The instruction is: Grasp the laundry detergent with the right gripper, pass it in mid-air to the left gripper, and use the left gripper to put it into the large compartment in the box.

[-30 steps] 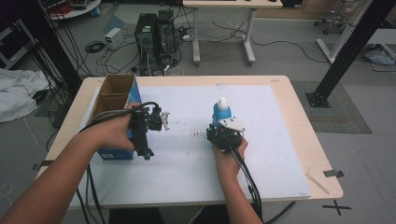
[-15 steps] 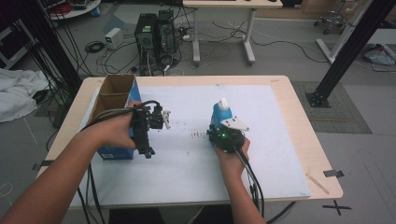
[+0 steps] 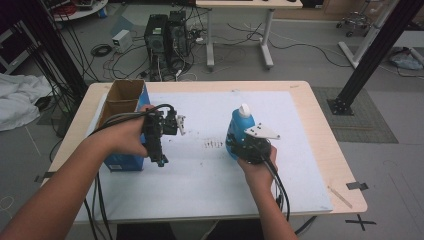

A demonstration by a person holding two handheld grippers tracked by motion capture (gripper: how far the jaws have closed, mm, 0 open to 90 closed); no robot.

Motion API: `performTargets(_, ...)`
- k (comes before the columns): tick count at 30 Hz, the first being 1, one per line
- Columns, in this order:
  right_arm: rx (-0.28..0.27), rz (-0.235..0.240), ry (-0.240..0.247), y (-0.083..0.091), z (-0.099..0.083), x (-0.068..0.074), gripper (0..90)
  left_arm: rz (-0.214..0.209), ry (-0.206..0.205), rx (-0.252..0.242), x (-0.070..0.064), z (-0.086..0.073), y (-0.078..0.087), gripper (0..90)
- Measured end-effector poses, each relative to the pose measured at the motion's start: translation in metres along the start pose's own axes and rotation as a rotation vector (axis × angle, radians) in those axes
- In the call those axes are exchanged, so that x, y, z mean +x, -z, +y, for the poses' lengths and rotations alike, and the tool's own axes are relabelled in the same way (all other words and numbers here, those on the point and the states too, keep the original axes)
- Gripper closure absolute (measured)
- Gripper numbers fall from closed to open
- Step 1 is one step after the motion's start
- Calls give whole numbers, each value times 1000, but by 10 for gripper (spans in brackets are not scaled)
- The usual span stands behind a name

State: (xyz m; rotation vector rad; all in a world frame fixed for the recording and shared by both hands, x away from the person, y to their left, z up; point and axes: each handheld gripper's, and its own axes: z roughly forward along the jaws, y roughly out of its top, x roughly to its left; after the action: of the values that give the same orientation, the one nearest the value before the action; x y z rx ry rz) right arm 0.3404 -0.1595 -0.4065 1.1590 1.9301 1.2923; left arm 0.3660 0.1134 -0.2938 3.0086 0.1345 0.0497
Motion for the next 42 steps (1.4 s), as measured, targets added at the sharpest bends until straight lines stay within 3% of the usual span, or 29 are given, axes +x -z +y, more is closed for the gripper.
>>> performTargets(4,-1,41,20,5,2,-2,457,0,-4,1,1,3,3,41)
performTargets(6,-2,93,42,9,4,-3,456,0,-1,0,1,4,3,41)
performTargets(8,-2,93,42,9,4,-3,456,-1,-2,0,1,5,3,41)
performTargets(13,-4,180,75,16,7,-5,456,-5,-5,2,2,6,5,41)
performTargets(19,-4,239,101,21,8,-4,455,-9,-3,2,3,7,6,41)
performTargets(22,-2,304,168,22,9,1,455,-16,-9,-6,2,9,8,41)
performTargets(27,-1,353,192,22,9,5,455,-18,-22,-7,2,12,9,41)
performTargets(28,6,395,217,22,10,8,454,-19,-22,-8,2,13,9,41)
performTargets(31,23,451,256,21,11,13,454,-21,-31,-12,2,14,11,41)
performTargets(36,30,495,275,19,10,16,454,-24,-45,-20,0,18,12,41)
performTargets(39,35,568,316,16,9,22,454,-29,-70,-27,-4,24,15,41)
performTargets(42,38,596,327,15,9,25,454,-28,-79,-26,-5,27,16,41)
